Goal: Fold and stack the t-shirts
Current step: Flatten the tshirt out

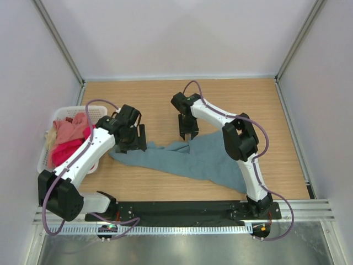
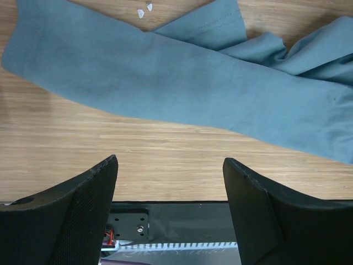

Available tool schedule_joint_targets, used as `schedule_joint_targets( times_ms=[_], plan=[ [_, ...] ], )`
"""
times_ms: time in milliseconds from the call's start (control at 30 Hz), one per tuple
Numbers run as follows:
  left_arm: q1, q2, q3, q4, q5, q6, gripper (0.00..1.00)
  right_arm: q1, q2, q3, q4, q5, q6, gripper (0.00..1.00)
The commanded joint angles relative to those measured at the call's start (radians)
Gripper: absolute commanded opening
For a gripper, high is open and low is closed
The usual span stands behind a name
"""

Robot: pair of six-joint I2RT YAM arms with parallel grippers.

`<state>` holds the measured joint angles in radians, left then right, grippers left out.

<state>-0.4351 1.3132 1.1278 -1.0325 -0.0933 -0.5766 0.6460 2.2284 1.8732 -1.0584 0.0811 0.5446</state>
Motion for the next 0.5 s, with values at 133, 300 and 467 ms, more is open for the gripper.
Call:
schedule_joint_targets(
  times_ms=[133, 300, 467],
  plan=[
    [0.01, -0.028, 0.02, 0.017, 0.017, 0.012, 0.78, 0.004, 0.042, 0.096, -0.012, 0.06, -0.009, 0.41],
    [0.018, -0.032, 0.02, 0.015, 0.021, 0.023, 0.78, 0.003, 0.051, 0.09, -0.017, 0.069, -0.006, 0.41],
    [0.027, -0.035, 0.01, 0.02, 0.029, 0.029, 0.78, 0.004, 0.037, 0.058, -0.008, 0.059, -0.003, 0.41]
  ],
)
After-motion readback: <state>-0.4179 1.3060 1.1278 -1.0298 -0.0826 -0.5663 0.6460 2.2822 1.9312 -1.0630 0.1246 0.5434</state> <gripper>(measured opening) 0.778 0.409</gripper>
